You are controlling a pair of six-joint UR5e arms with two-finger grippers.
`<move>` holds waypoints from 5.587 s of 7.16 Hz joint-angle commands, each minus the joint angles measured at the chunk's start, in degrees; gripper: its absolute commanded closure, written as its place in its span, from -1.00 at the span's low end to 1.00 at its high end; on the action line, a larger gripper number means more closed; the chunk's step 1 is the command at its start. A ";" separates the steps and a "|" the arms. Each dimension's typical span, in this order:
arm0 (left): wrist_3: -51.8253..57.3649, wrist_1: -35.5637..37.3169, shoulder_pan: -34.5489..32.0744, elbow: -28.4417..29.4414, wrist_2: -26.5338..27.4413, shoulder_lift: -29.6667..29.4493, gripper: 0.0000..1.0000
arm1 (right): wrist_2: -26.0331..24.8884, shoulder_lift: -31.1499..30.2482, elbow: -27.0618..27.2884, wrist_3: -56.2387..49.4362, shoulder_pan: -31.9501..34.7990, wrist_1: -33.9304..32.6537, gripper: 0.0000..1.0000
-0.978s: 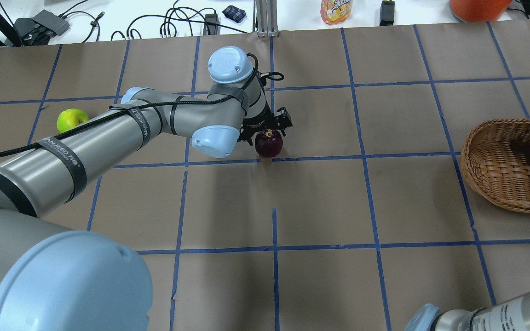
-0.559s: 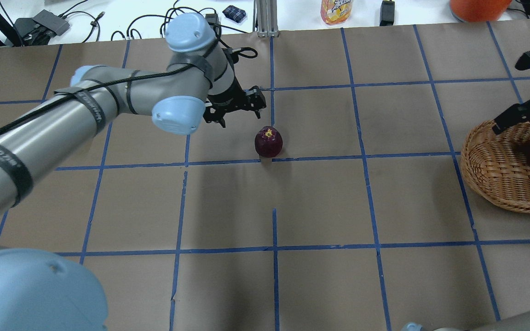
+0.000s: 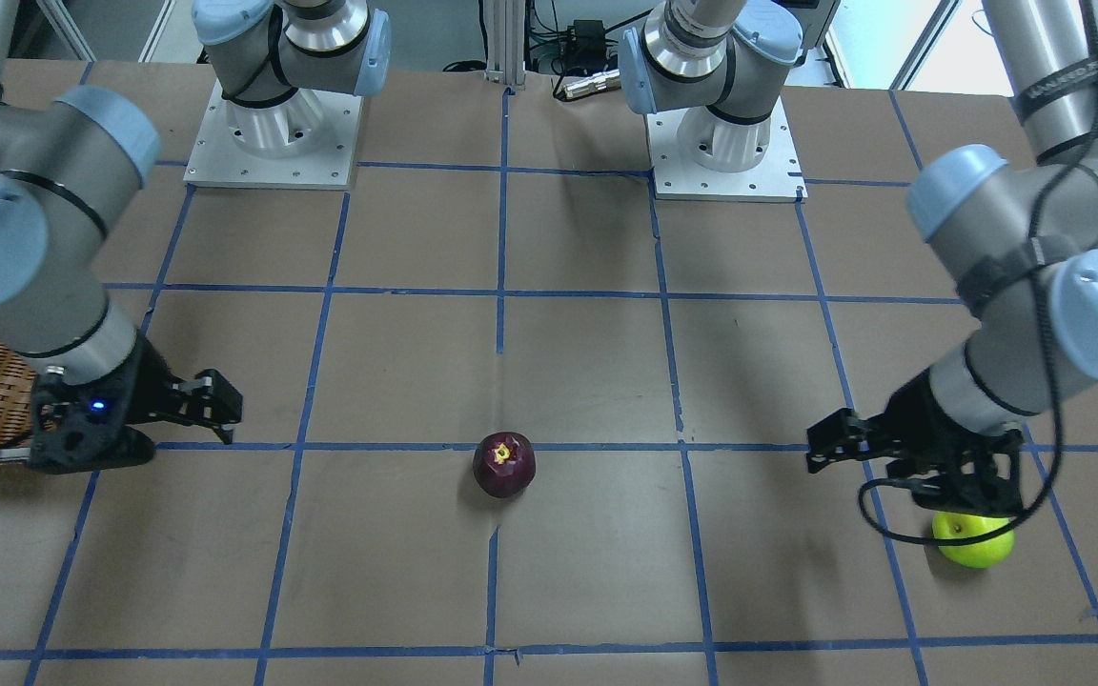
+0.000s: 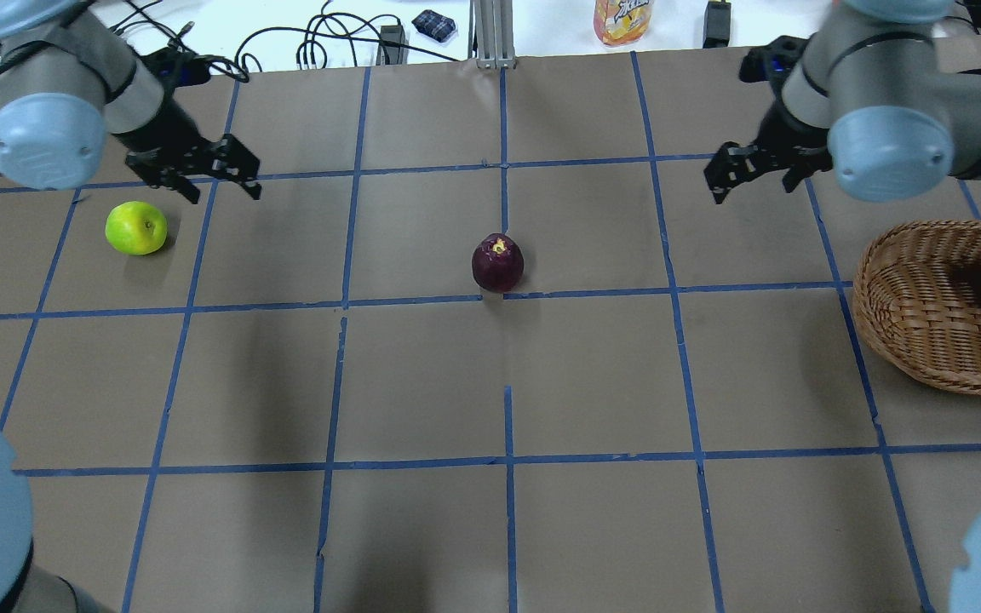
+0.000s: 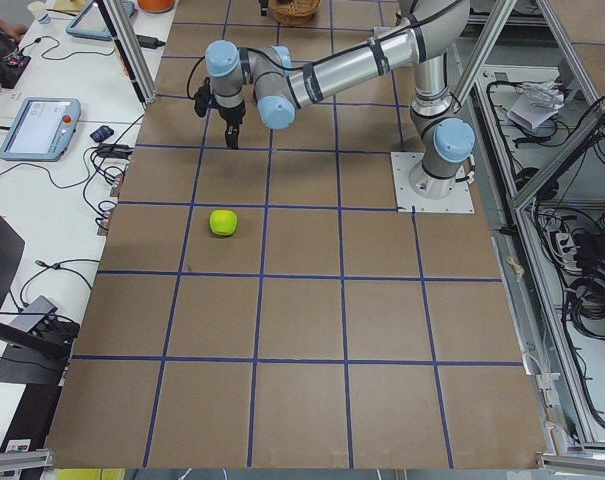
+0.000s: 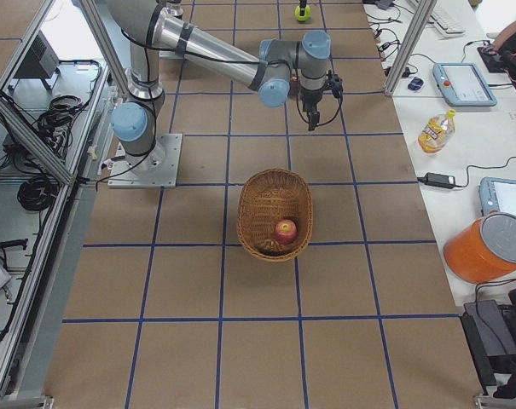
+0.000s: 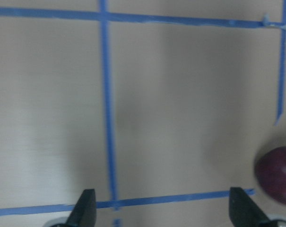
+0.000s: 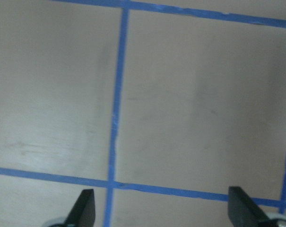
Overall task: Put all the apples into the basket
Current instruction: 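Grasp the purple apple with right gripper while left grasps green apple, then lift purple apple toward basket with right gripper while left carries green apple, then drop purple apple in basket with right gripper while left sets green apple center, then open and raise the left gripper while the right gripper moves toward center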
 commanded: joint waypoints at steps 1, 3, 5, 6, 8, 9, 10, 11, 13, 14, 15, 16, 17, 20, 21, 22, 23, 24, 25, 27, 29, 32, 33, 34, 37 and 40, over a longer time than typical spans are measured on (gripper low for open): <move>14.46 0.66 11.32 0.16 -0.70 -3.08 -1.00 | -0.32 4.99 -5.96 19.29 11.89 0.10 -1.00; 19.22 6.87 13.64 0.16 -3.34 -6.59 -1.00 | 0.65 7.29 -7.12 31.16 17.97 -0.07 -1.00; 20.12 8.58 13.82 1.03 -3.34 -8.53 -1.00 | 0.39 8.52 -7.21 38.31 22.99 -0.07 -1.00; 20.73 8.58 13.90 2.34 -3.25 -9.59 -1.00 | 0.73 9.48 -7.48 39.56 23.35 -0.86 -1.00; 19.95 8.67 13.82 2.97 -3.43 -11.87 -1.00 | -0.23 12.47 -8.35 40.53 24.15 -1.39 -1.00; 19.51 8.75 13.82 3.06 -3.51 -11.97 -1.00 | 0.29 13.53 -9.14 40.54 24.15 -1.39 -1.00; 19.25 8.75 13.82 2.97 -3.69 -12.67 -1.00 | 0.73 15.10 -10.45 41.15 24.32 -1.74 -1.00; 16.98 8.84 13.82 2.97 -4.47 -13.37 -1.00 | 0.22 16.25 -10.81 41.15 24.67 -1.83 -1.00; 12.31 8.93 13.29 3.15 -5.97 -15.22 -0.81 | 0.47 20.11 -10.99 41.06 24.76 -5.23 -1.00; 12.73 8.93 13.38 4.54 -5.89 -15.31 -0.29 | 0.21 21.26 -10.99 41.06 25.11 -5.43 -0.99; 12.83 8.32 13.38 6.56 -5.62 -15.40 0.17 | -0.14 21.27 -10.99 41.06 25.38 -5.35 -0.91; 12.74 7.10 13.03 8.23 -5.53 -14.96 0.58 | -0.23 21.10 -11.17 40.89 25.29 -4.82 -0.66; 12.13 3.95 11.72 9.12 -5.10 -13.83 0.88 | -0.23 20.75 -11.34 40.63 25.12 -4.56 -0.21; 2.87 -0.98 5.75 7.99 -3.25 -8.31 0.93 | -0.23 17.77 -15.28 38.01 21.88 3.49 0.07; -1.89 -3.18 1.99 6.16 -3.51 -5.41 0.93 | 0.38 16.28 -17.39 34.68 17.95 7.97 0.07; -7.94 -3.11 -1.44 4.40 -3.69 -3.29 0.93 | 0.39 14.26 -17.93 28.47 12.86 12.45 0.07; -16.70 -2.85 -6.52 3.34 -3.86 -2.23 0.93 | -0.14 11.46 -16.89 20.40 7.42 14.24 0.07; -26.28 -1.46 -13.19 2.80 -3.60 -2.91 0.93 | -0.40 9.17 -14.79 10.58 1.71 14.69 0.07; -37.86 3.43 -20.82 2.71 -3.16 -4.57 0.93 | -2.49 6.01 -11.12 1.34 -4.18 14.61 0.07; -51.46 8.48 -33.76 2.88 -2.55 -8.08 0.99 | -4.45 1.08 -3.21 -18.69 -17.27 8.49 0.03; -52.66 12.78 -39.68 2.53 6.38 -9.77 0.97 | -0.87 0.44 2.34 -32.11 -29.85 2.86 -0.08; -52.56 12.97 -40.06 2.36 6.86 -12.40 0.62 | -0.23 2.19 11.22 -39.44 -34.21 -12.52 -0.49; -52.91 12.97 -40.32 2.36 6.86 -13.11 0.17 | -0.84 2.72 11.33 -39.44 -34.21 -12.73 -0.99; -52.57 12.97 -40.50 2.18 6.95 -13.29 -0.37 | -1.11 2.47 11.33 -39.18 -34.21 -11.77 -1.00; -51.95 12.10 -39.36 3.57 6.16 -9.79 -1.00 | -1.11 -3.21 9.59 -38.66 -33.60 2.03 -1.00; -47.86 3.00 -33.85 4.46 4.33 -1.02 -1.00 | -1.37 -10.00 8.87 -26.93 -18.73 7.84 -1.00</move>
